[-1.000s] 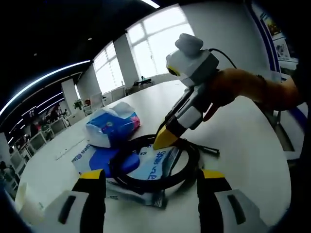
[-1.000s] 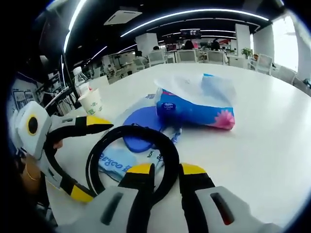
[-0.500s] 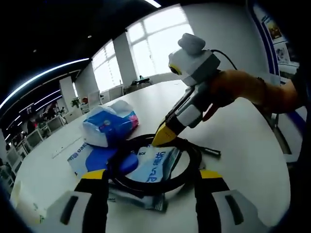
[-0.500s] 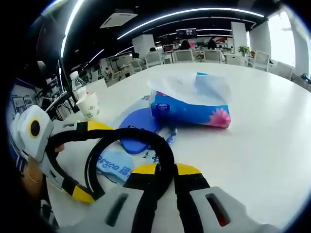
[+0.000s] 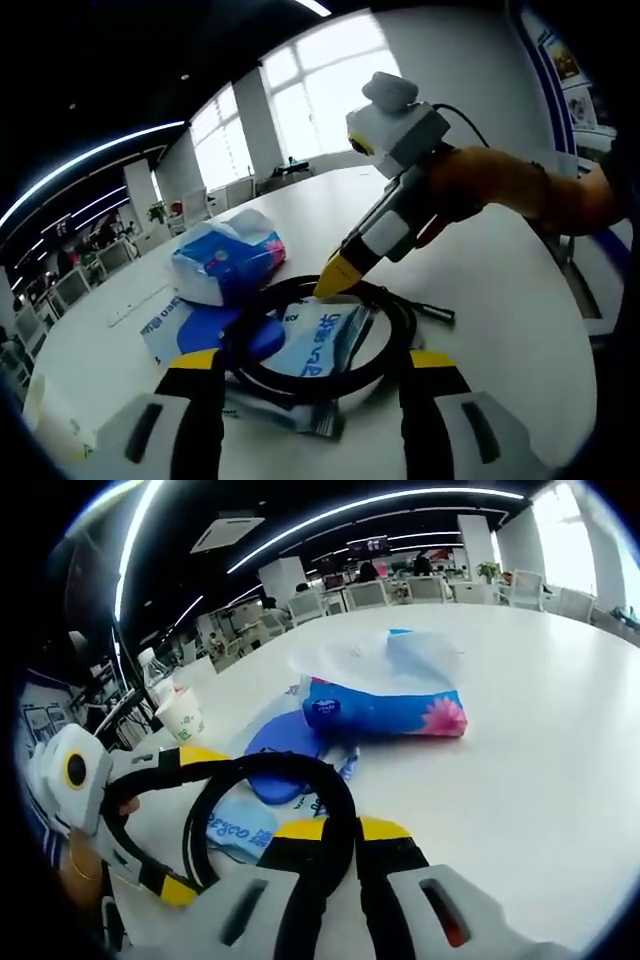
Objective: Arrange the tabletop items into an orderly group along one side of the table until the central work area is clear of visible clutter.
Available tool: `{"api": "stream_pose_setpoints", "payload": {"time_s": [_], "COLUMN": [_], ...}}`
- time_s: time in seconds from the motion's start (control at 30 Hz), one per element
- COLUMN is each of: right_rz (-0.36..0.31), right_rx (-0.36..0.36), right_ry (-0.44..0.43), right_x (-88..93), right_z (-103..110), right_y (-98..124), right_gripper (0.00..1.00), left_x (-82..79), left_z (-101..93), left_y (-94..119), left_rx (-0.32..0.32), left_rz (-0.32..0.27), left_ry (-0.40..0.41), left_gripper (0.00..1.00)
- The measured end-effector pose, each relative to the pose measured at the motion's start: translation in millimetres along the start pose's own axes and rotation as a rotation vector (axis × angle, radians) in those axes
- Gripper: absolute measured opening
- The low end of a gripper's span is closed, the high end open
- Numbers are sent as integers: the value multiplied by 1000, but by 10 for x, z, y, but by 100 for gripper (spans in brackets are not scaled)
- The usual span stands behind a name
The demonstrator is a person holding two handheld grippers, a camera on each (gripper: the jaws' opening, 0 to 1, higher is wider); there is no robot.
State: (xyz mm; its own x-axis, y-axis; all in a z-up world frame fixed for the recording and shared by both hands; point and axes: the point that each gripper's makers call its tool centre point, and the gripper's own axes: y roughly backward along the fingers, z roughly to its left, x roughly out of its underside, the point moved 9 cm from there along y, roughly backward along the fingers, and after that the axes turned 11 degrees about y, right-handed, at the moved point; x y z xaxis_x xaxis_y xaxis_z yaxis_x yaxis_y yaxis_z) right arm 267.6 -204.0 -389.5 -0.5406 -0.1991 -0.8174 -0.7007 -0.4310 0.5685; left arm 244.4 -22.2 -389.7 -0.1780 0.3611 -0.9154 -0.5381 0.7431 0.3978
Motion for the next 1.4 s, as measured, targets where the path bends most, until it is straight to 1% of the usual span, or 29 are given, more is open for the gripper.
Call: {"api": "stream_pose_setpoints", "payload": {"time_s": [0.3,0.53,0.63,0.8,0.87,1.07,1.4], "right_rz": [-15,-21,-26,-28,-23,-19,-25], "right_rx": [4,-4,-4,24,36,50,70], "right_ry": [0,-17,-19,18,32,26,25], "right_x": [-33,-31,-26,-20,-1,80,165], "right_z": [-6,-23,-17,-15,-21,-27,-50], "right_y": [113,202,288,440,482,618,791], "right_gripper": [7,7,7,7,7,7,7], "left_x": [-9,-59,-86,-130,-141,-121,-166], "left_z": [-23,-84,-134,-229,-266,-371,-508], "left_y": [-4,37,44,37,25,-2,-18], "left_rx": [16,26,34,48,56,79,108], "left_rz": [-6,-26,-33,-44,-49,-46,-58], "left_ry": [28,22,15,3,7,11,1], "left_gripper": [70,70,69,69,69,68,68]}}
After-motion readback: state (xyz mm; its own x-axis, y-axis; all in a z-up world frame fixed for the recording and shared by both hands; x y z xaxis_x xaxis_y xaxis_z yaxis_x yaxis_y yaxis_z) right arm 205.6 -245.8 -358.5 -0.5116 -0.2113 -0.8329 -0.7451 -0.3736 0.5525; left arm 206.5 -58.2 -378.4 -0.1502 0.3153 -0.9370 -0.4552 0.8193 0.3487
